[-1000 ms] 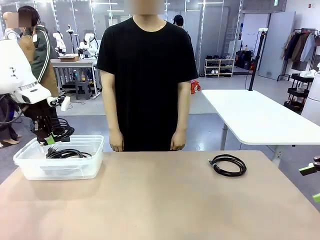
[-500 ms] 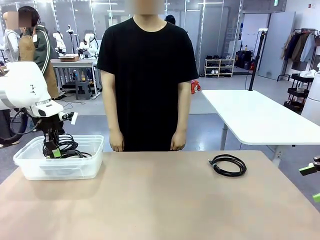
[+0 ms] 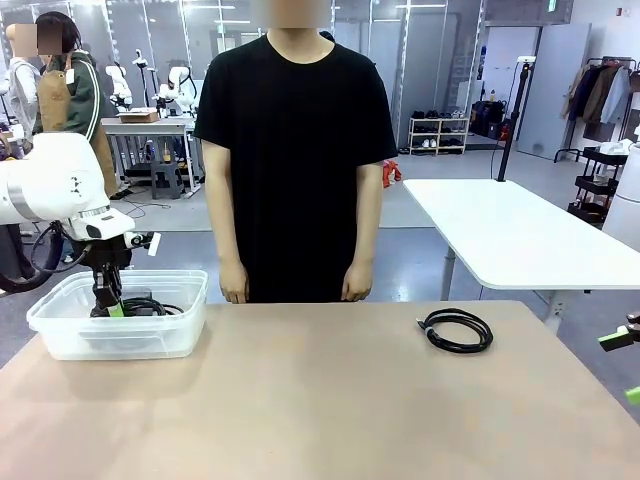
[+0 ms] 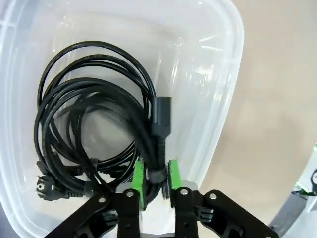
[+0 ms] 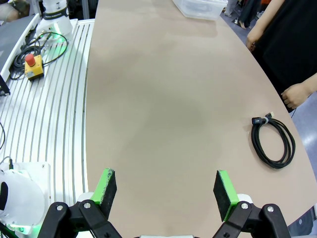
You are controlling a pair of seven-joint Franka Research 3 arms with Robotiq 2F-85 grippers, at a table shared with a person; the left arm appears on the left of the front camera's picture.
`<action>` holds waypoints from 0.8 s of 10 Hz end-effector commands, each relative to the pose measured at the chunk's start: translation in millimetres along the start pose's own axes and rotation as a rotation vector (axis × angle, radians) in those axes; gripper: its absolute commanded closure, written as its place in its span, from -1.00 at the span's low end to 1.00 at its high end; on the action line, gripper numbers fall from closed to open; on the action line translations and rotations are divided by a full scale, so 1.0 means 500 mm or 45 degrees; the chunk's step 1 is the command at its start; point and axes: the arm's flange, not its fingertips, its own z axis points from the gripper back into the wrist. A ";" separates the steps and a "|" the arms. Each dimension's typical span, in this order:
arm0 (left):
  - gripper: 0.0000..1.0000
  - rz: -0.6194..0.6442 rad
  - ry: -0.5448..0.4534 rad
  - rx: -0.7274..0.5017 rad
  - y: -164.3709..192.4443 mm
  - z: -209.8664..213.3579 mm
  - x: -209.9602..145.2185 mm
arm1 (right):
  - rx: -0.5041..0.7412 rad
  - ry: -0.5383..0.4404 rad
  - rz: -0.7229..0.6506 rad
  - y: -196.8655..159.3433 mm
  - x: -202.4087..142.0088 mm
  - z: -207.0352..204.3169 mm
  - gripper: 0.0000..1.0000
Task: Organize and store the cables.
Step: Place the USB Extension Cable into the Organizing box.
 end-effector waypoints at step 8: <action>-1.00 0.109 -0.089 0.007 0.009 0.050 -0.018 | -0.004 -0.019 0.015 -0.003 0.001 0.003 -1.00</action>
